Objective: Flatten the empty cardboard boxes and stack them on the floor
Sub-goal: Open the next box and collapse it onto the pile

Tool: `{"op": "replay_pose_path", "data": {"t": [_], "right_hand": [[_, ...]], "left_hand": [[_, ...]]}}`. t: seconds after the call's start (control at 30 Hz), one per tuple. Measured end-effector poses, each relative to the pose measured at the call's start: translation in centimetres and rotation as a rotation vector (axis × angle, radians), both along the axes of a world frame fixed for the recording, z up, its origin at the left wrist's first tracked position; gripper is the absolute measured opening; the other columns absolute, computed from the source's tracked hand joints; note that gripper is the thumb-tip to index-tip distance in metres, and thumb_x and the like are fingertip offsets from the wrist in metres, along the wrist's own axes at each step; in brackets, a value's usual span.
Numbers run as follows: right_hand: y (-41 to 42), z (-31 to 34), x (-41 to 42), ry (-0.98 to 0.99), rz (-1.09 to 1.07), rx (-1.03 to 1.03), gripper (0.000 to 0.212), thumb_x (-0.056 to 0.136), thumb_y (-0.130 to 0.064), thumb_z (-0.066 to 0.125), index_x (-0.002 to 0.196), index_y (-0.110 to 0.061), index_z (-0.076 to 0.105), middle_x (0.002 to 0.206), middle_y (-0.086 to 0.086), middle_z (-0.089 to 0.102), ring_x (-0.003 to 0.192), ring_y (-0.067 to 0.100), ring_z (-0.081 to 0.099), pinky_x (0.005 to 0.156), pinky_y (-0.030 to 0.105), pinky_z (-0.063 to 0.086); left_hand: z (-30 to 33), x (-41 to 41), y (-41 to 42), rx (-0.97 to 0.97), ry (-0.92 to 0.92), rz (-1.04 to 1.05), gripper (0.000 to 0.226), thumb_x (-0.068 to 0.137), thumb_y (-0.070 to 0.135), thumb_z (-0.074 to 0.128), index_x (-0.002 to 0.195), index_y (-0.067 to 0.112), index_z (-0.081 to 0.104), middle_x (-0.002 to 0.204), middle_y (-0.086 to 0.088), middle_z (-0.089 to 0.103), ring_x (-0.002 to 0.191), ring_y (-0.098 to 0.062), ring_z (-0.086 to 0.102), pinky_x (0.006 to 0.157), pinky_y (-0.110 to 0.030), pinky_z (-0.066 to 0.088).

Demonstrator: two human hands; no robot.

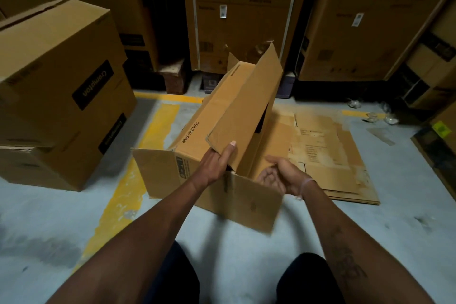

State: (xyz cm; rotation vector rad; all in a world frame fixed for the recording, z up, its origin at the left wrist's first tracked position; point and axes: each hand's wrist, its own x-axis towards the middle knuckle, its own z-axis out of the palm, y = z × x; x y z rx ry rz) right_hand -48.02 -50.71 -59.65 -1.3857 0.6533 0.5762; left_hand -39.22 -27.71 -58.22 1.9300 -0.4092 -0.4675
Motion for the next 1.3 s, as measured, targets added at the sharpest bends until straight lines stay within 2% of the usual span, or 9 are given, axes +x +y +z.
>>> {"op": "replay_pose_path", "data": {"t": [0.23, 0.4, 0.5, 0.67, 0.8, 0.93, 1.1, 1.2, 1.3], "right_hand": [[1.8, -2.7, -1.3, 0.025, 0.269, 0.106, 0.047, 0.1, -0.032, 0.062, 0.141, -0.009, 0.056, 0.119, 0.026, 0.065, 0.101, 0.039, 0.071, 0.113, 0.064, 0.04], [2.6, -1.7, 0.7, -0.083, 0.232, 0.042, 0.035, 0.089, -0.037, 0.073, 0.113, -0.011, 0.07, 0.102, 0.019, 0.073, 0.093, 0.037, 0.072, 0.114, 0.064, 0.039], [2.7, -0.1, 2.0, -0.249, -0.088, 0.321, 0.028, 0.092, -0.041, 0.056, 0.086, -0.018, 0.072, 0.112, 0.02, 0.069, 0.098, 0.04, 0.067, 0.109, 0.063, 0.042], [6.3, 0.2, 6.8, -0.236, -0.303, 0.492, 0.057, 0.105, -0.056, 0.04, 0.149, -0.02, 0.05, 0.152, 0.017, 0.053, 0.122, 0.04, 0.063, 0.11, 0.059, 0.043], [14.1, 1.8, 9.8, -0.339, -0.473, 0.643, 0.011, 0.11, -0.026, 0.045, 0.119, -0.026, 0.052, 0.158, 0.016, 0.042, 0.102, 0.039, 0.066, 0.107, 0.065, 0.039], [24.6, 3.4, 12.6, -0.412, -0.625, 0.819, 0.034, 0.11, -0.008, 0.041, 0.143, -0.017, 0.045, 0.147, 0.017, 0.051, 0.106, 0.028, 0.065, 0.102, 0.048, 0.047], [29.6, 3.2, 13.0, -0.332, -0.045, 0.321, 0.087, 0.097, -0.031, 0.061, 0.164, -0.038, 0.007, 0.157, 0.008, 0.047, 0.139, 0.027, 0.051, 0.117, 0.052, 0.04], [25.7, 2.0, 12.7, -0.352, 0.153, -0.246, 0.085, 0.093, -0.041, 0.066, 0.164, -0.031, 0.02, 0.169, 0.011, 0.024, 0.152, 0.031, 0.031, 0.121, 0.047, 0.034], [19.5, 1.7, 13.4, -0.337, 0.128, -0.506, 0.078, 0.101, -0.034, 0.063, 0.165, -0.017, 0.022, 0.171, 0.01, 0.013, 0.157, 0.029, 0.019, 0.126, 0.038, 0.022]], "left_hand": [[-1.5, -1.3, -1.5, 0.072, -0.082, -0.015, 0.058, 0.104, 0.054, 0.047, 0.144, 0.012, 0.056, 0.143, -0.009, 0.06, 0.135, -0.025, 0.053, 0.097, -0.011, 0.031], [-1.9, -1.7, -1.5, 0.053, -0.212, -0.084, 0.056, 0.101, 0.05, 0.044, 0.141, 0.014, 0.057, 0.139, -0.014, 0.062, 0.131, -0.031, 0.053, 0.111, -0.027, 0.038], [-1.5, -0.8, -1.2, 0.033, -0.14, -0.113, 0.058, 0.104, 0.056, 0.046, 0.15, 0.022, 0.046, 0.147, -0.007, 0.056, 0.135, -0.024, 0.05, 0.116, -0.031, 0.037], [1.2, 2.8, 0.4, -0.015, 0.022, -0.089, 0.075, 0.09, 0.071, 0.057, 0.15, 0.026, 0.047, 0.145, 0.001, 0.058, 0.13, -0.017, 0.055, 0.116, -0.041, 0.041], [4.6, 7.0, 4.9, -0.172, -0.036, 0.032, 0.03, 0.093, 0.037, 0.075, 0.12, 0.032, 0.063, 0.118, 0.018, 0.068, 0.105, 0.004, 0.065, 0.11, -0.039, 0.05], [5.7, 10.1, 10.4, -0.28, -0.123, 0.403, 0.044, 0.077, 0.043, 0.09, 0.112, 0.024, 0.071, 0.107, 0.009, 0.076, 0.101, -0.006, 0.073, 0.097, -0.041, 0.059], [2.9, 10.6, 14.7, -0.112, -0.234, 0.753, 0.108, 0.069, 0.044, 0.093, 0.153, 0.018, 0.029, 0.148, -0.013, 0.049, 0.136, -0.033, 0.05, 0.111, -0.047, 0.045], [1.9, 10.8, 14.1, 0.158, -0.429, 0.746, 0.135, 0.074, 0.042, 0.09, 0.164, 0.03, -0.01, 0.169, -0.021, 0.002, 0.155, -0.044, 0.004, 0.12, -0.063, 0.011], [1.9, 12.2, 11.8, 0.732, -0.829, 0.412, 0.092, 0.098, 0.04, 0.063, 0.165, 0.035, 0.0, 0.171, -0.018, -0.013, 0.153, -0.048, -0.02, 0.11, -0.077, -0.014]]}}
